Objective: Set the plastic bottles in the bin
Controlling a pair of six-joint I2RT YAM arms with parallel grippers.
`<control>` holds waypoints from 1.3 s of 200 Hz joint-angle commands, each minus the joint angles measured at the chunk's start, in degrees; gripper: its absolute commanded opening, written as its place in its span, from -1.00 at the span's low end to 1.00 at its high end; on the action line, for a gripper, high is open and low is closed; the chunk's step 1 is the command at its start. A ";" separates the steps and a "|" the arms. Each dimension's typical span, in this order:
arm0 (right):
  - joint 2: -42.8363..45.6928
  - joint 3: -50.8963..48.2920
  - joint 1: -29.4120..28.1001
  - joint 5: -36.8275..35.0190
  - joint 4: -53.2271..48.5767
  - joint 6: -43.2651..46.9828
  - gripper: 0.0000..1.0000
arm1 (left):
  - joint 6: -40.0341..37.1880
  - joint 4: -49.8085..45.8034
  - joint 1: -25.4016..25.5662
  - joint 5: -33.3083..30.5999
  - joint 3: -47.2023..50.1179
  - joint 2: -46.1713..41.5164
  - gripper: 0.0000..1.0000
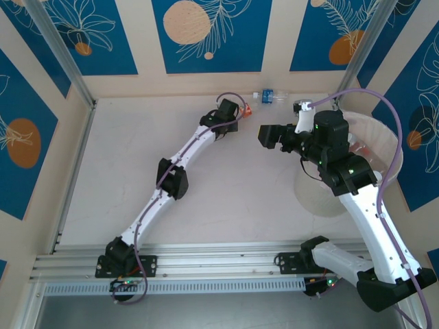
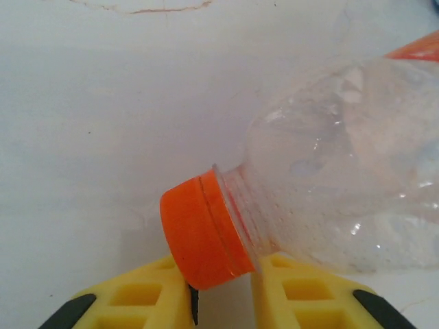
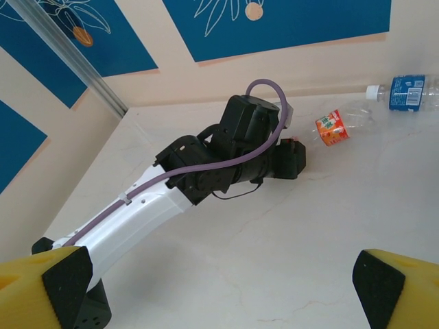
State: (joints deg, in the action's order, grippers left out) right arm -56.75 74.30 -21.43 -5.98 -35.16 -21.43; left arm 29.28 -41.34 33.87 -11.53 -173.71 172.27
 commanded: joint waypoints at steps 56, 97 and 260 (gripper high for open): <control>0.24 -2.06 -0.38 -3.32 3.54 -0.57 0.99 | -5.19 -8.79 -0.24 7.37 -7.35 -3.60 -1.00; -0.79 -3.05 -0.28 -3.08 4.68 -1.72 0.99 | -8.74 -17.23 -0.12 11.80 -7.35 -9.33 -1.00; -67.83 44.18 2.27 -23.20 1.55 -3.18 0.99 | -13.07 -31.49 -14.86 14.12 -7.35 -36.91 0.16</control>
State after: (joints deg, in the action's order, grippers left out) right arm -116.75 108.18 -20.27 -21.61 -26.20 -31.44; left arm 17.56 -71.33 22.26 -0.40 -178.67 137.97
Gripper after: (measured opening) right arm 0.995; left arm 0.512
